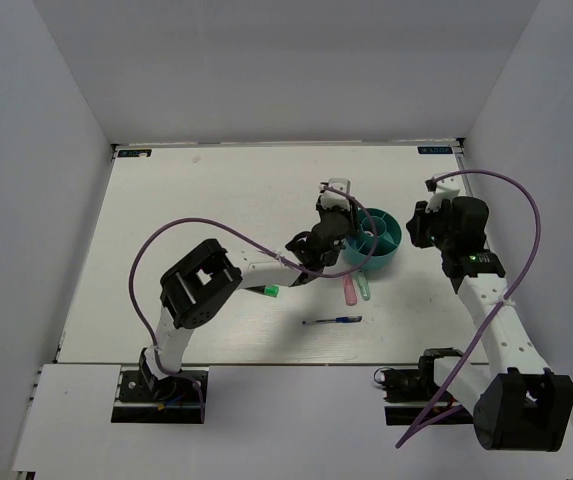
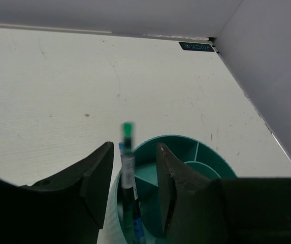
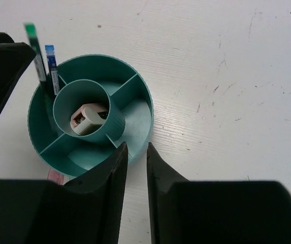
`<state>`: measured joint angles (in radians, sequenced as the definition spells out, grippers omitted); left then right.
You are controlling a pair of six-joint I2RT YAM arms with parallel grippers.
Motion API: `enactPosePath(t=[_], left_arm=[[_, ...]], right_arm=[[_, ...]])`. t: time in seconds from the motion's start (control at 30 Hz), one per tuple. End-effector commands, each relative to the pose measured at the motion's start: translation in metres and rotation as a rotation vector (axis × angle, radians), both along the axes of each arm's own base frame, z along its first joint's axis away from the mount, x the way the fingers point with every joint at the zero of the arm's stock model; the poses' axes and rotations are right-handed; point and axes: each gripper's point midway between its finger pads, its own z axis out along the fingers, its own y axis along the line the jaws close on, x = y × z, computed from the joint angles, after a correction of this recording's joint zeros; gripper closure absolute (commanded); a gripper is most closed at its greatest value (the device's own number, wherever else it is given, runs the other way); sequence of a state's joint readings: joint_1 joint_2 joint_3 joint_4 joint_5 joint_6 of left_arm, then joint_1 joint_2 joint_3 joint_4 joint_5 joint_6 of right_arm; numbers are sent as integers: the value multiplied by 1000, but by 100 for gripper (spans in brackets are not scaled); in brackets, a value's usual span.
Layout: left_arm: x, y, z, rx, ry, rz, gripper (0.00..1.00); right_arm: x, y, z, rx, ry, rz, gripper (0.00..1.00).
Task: Sort the stationery into containers
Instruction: Place the pen in the storage box, then pick up the pen from the center of the board.
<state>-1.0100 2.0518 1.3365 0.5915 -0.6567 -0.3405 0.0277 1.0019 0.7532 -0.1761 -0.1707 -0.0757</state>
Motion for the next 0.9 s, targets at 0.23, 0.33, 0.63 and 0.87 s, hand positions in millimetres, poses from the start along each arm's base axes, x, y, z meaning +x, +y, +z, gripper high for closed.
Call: enactPosePath(t=[0.23,0.33,0.63,0.87], left_arm=[[-11,6,32,-64,-17,-5,42],[-21,8,52,-86,-49,-18,42],[-89,79,75,162,110,-105,92],[-144,252,20,231,633,-68,11]], right_arm=[[-2,9,12,29,-41,69,71],[-8,19,16,29,-45,145,71],[-137,116,21,212,-53,1114,71],[-168,127,-26,78,220,1365,65]])
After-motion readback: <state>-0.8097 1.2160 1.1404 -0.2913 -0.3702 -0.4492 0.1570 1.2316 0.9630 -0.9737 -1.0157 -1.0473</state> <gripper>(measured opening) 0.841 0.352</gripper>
